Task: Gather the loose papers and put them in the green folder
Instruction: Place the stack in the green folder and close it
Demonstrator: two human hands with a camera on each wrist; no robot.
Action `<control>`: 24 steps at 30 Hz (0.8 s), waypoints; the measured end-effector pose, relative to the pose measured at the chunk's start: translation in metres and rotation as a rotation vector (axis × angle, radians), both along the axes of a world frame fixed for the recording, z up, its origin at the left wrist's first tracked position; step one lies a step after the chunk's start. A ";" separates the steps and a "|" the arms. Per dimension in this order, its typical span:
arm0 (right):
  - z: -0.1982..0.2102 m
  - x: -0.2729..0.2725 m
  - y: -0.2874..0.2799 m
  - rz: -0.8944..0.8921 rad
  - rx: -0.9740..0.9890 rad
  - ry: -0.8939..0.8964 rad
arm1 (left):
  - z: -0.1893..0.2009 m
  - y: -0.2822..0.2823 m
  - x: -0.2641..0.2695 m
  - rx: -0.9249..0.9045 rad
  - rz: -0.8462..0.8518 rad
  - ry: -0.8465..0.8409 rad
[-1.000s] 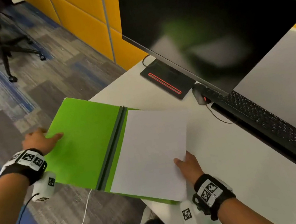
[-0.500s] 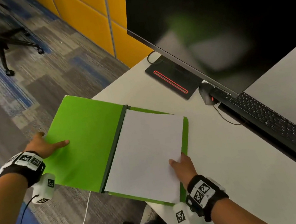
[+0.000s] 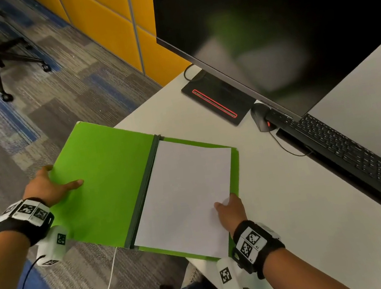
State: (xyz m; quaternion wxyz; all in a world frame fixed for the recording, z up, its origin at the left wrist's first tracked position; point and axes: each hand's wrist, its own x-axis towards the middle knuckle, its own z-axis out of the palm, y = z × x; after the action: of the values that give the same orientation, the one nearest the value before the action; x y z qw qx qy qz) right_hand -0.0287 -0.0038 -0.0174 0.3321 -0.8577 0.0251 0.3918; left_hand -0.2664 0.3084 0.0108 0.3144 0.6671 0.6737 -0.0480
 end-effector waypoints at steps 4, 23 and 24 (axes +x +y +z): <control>0.006 0.000 0.004 0.024 -0.027 0.000 | 0.019 -0.007 0.001 0.139 0.017 -0.120; 0.009 0.020 -0.013 0.049 0.011 -0.019 | 0.099 -0.167 0.073 -0.372 -0.810 -0.528; 0.007 0.020 -0.016 0.022 0.035 -0.012 | 0.081 -0.172 0.076 -0.333 -0.872 -0.431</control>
State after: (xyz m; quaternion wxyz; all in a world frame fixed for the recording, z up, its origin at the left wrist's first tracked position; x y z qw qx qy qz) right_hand -0.0083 -0.0196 -0.0105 0.3428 -0.8542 0.0067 0.3908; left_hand -0.1900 0.1362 0.0916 0.4989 0.8216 0.2360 -0.1428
